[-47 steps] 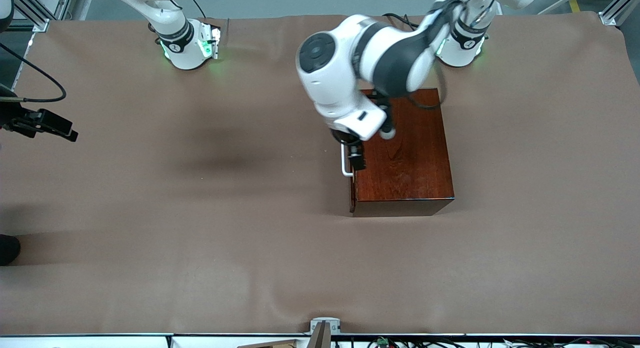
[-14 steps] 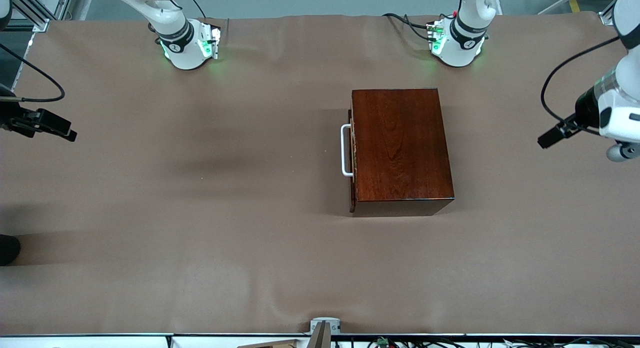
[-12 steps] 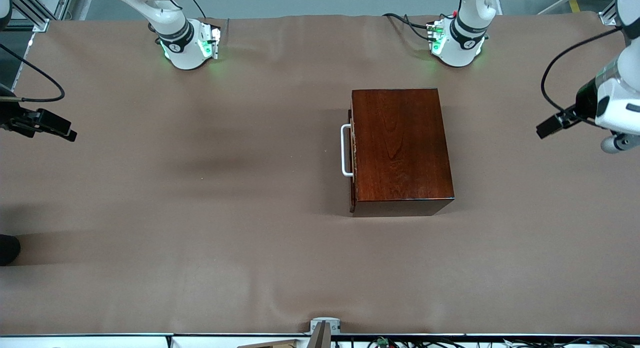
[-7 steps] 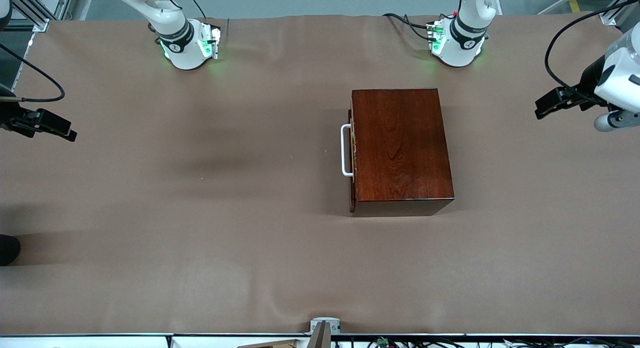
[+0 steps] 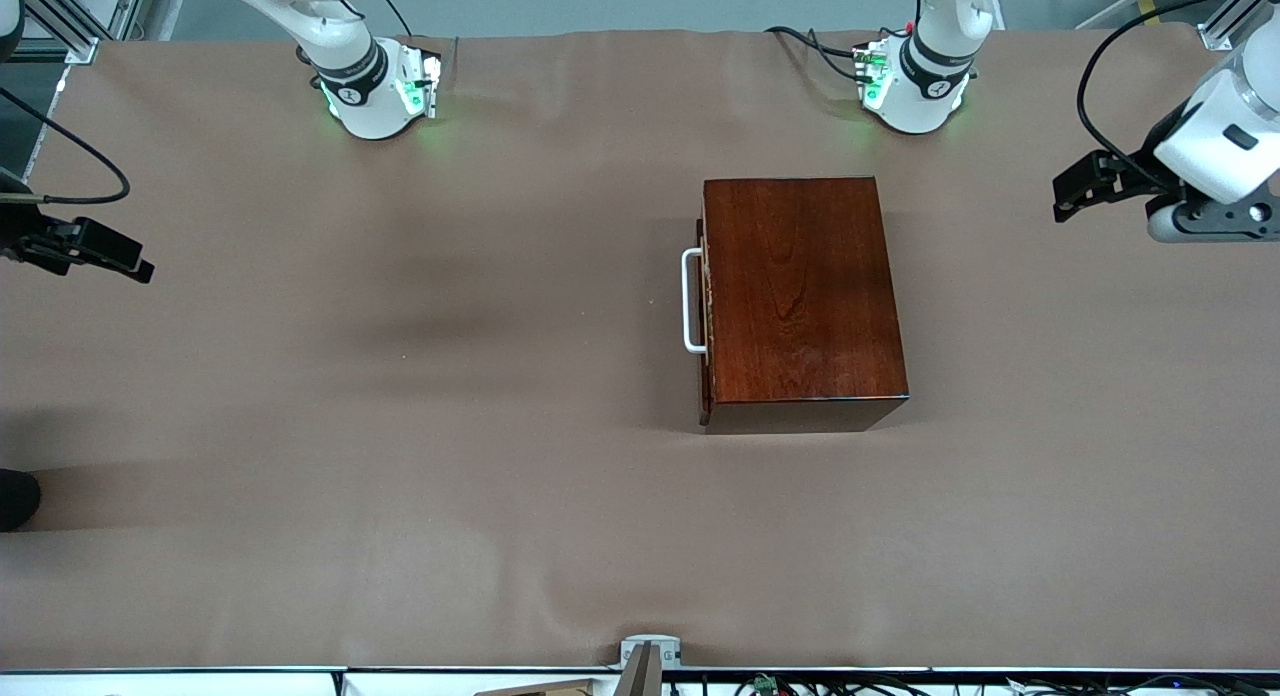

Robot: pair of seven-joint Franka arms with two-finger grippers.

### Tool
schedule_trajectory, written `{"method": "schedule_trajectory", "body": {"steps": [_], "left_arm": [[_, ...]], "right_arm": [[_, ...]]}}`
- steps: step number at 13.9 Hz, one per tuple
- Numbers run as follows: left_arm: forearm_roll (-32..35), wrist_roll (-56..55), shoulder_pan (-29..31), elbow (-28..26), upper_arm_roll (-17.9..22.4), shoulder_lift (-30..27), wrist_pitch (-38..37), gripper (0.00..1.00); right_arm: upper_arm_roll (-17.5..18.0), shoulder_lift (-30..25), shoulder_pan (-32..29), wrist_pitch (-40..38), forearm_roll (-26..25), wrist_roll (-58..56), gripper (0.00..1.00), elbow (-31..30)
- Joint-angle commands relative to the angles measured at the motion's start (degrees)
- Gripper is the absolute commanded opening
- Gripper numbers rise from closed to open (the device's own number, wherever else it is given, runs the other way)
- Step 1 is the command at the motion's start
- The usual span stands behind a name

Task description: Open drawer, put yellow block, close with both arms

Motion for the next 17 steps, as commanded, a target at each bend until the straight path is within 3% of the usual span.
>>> {"method": "schedule_trajectory", "body": {"steps": [1, 17], "left_arm": [[-0.7, 5.3, 1.1, 0.0, -0.5, -1.0, -1.5, 1.0], [-0.3, 3.5, 1.3, 0.8, -1.3, 0.4, 1.0, 1.0]], "right_arm": [[0.4, -0.6, -0.6, -0.5, 1.0, -0.4, 1.0, 0.1], [0.4, -0.6, -0.5, -0.5, 1.0, -0.4, 1.0, 0.1]]}}
